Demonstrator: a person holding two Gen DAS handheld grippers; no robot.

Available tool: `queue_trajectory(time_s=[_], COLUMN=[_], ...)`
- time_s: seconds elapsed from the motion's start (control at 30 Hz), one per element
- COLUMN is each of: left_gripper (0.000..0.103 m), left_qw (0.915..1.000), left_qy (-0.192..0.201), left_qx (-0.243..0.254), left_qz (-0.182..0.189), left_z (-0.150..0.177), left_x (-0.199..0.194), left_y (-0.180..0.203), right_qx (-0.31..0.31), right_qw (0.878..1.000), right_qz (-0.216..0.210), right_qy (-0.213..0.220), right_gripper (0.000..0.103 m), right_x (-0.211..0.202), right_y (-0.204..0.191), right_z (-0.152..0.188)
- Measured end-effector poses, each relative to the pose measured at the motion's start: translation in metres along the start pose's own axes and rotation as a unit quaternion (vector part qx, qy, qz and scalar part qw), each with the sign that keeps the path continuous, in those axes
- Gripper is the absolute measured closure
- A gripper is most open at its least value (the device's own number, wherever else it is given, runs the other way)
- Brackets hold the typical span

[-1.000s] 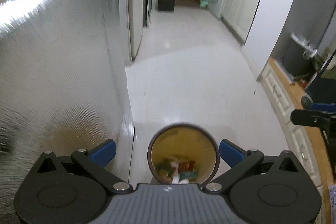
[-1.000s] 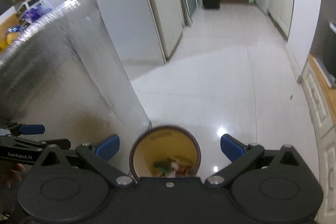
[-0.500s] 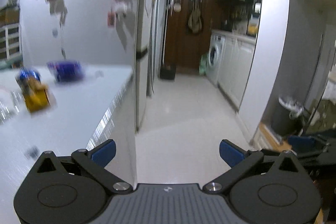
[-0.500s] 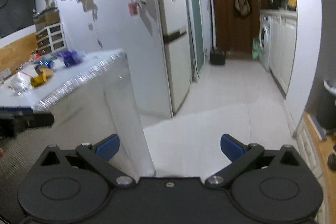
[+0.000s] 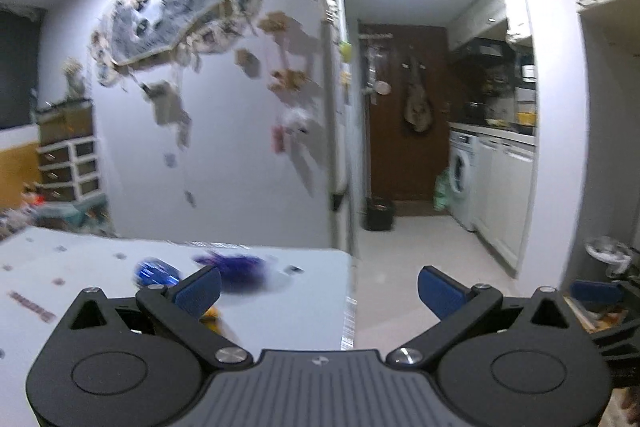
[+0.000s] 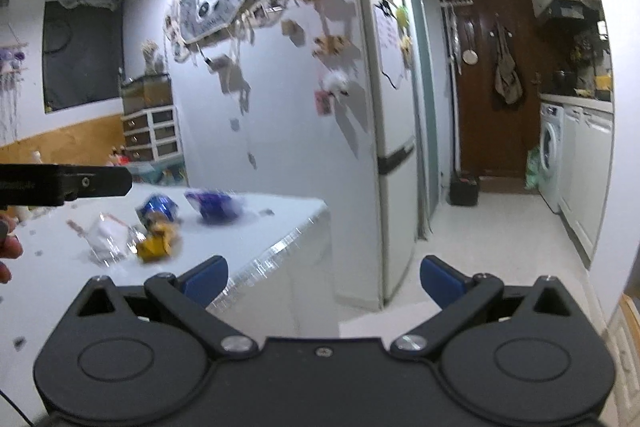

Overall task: Collect trash
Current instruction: 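Reach left tool to the clear plastic bag while right tool reaches the yellow box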

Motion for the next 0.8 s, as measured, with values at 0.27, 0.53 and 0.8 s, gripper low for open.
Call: queue_trajectory(time_s=[0.27,0.53,0.8], left_gripper=[0.000,0.000,0.000], left_qw=[0.9985,0.9939,0.9883], left_qy=[-0.002,-0.032,-0.065], left_qx=[-0.002,-0.033,-0.061], left_qz=[-0.054,-0.100,-0.124], left_z=[-0.014,0.007,0.039], left_x=[0.035,0.089,0.138], left_y=[-0.073,-0.158,-0.227], right_qx=[-0.009,-0.011,-0.022], right_qw=[0.999,0.997,0.992], right_qz=[-0.033,-0.078,-0.125], right_qy=[0.022,0.016,0.008], right_gripper=[0.000,0.000,0.000], right_x=[0.037,0.100,0.160], right_y=[-0.041,-0.085,-0.131], right_z=[-0.034,-0.044,-0.036])
Point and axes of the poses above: each gripper's, at about its wrist camera, not at the fingertips, and x roughly the way its jaws point, y to its right, z to its underside, the point moved 3 cm from there along x, roughly the way its jaws point, and after that the axes turned 2 degrees about -z, right-handed, at the moved point
